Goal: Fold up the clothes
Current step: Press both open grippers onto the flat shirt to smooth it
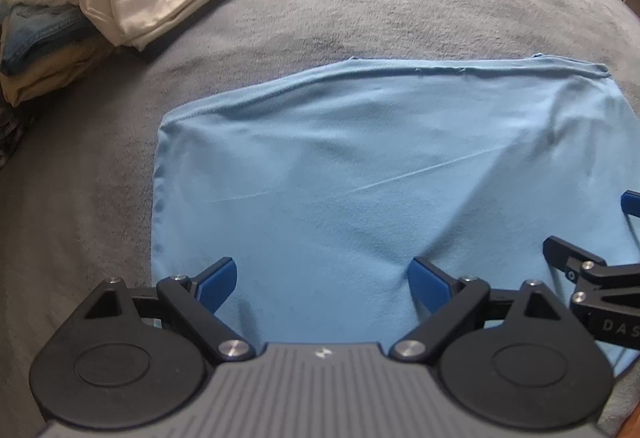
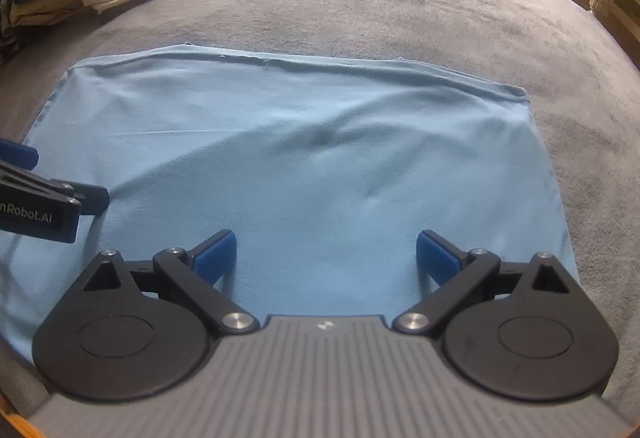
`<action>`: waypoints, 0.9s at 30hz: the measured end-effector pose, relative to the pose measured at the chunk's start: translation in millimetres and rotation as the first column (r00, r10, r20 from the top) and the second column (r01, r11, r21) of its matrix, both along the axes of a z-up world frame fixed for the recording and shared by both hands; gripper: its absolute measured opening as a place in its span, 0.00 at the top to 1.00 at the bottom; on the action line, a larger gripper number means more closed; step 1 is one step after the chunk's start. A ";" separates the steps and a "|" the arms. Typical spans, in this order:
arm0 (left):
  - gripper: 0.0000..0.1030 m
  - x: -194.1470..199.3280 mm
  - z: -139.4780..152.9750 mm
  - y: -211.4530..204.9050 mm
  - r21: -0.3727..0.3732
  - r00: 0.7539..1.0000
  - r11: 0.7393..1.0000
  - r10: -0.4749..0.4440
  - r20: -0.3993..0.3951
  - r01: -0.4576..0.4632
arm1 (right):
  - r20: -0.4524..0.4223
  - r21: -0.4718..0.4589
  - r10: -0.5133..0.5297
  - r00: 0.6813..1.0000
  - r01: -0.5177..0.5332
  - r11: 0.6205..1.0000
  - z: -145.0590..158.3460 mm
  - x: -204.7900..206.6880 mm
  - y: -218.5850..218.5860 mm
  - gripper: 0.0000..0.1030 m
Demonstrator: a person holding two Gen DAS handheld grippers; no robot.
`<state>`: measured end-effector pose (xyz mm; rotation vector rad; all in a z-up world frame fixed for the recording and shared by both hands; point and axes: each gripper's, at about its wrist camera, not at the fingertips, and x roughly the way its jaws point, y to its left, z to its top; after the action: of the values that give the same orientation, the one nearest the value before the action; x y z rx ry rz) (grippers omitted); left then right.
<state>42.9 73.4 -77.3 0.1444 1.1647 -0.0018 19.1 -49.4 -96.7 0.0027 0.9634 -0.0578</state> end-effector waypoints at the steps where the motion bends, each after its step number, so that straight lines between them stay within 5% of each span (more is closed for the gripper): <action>1: 0.08 -0.2 -1.3 0.8 -0.002 1.000 1.000 0.003 0.000 -0.003 | 0.006 0.000 -0.003 1.000 0.003 1.000 0.4 -0.6 -0.6 0.06; 13: 0.00 -7.7 -13.0 12.9 -0.046 0.998 0.997 0.060 0.016 -0.060 | 0.115 0.072 -0.066 0.991 0.058 0.996 15.4 -9.1 -21.5 0.06; 27: 0.00 -9.8 -15.0 17.2 -0.066 0.997 0.995 0.074 0.024 -0.073 | 0.116 0.089 -0.054 0.992 0.044 0.995 13.5 -13.2 -20.3 0.06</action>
<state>33.1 90.6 -92.4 0.0438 1.1420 0.0268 6.0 -69.7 -83.2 0.1086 0.8470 -0.0605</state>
